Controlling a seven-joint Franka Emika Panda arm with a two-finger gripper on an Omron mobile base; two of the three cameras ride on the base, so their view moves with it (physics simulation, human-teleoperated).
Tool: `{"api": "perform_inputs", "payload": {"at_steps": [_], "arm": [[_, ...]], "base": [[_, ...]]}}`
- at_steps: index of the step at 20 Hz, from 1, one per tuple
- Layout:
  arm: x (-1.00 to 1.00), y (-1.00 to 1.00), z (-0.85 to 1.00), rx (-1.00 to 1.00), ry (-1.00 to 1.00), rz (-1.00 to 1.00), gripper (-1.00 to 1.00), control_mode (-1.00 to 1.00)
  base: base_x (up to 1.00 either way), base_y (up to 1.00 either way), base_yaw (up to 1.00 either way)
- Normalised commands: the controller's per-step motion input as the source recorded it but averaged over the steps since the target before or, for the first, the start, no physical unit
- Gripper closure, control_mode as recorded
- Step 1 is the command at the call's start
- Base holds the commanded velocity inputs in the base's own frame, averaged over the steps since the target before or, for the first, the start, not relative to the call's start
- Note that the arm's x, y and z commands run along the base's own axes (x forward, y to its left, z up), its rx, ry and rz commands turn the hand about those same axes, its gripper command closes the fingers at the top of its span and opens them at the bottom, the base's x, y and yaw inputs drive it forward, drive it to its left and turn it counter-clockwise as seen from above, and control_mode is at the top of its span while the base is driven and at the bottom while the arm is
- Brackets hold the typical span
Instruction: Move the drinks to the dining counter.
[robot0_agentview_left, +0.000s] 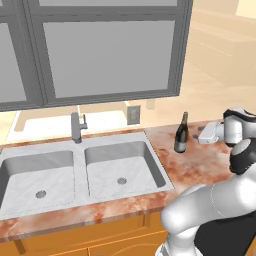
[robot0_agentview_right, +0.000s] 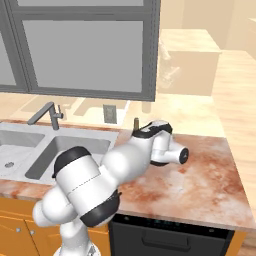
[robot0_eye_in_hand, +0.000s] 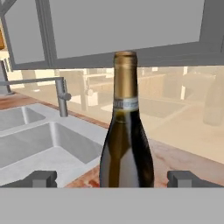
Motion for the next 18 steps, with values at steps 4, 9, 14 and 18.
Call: {"api": "perform_inputs", "payload": {"at_steps": [4,9,14,18], "arm": [[0.00,0.00,-0.05,0.02,0.00,0.00,-1.00,-1.00],[0.00,0.02,0.00,0.03,0.04,0.00,-1.00,-1.00],[0.01,0.13,0.00,0.01,0.01,0.00,-1.00,-1.00],[0.10,0.29,0.04,0.00,0.00,0.00,-1.00,-1.00]], "base": [[0.00,0.00,0.00],[0.00,0.00,0.00],[0.00,0.00,0.00],[0.00,0.00,0.00]]}}
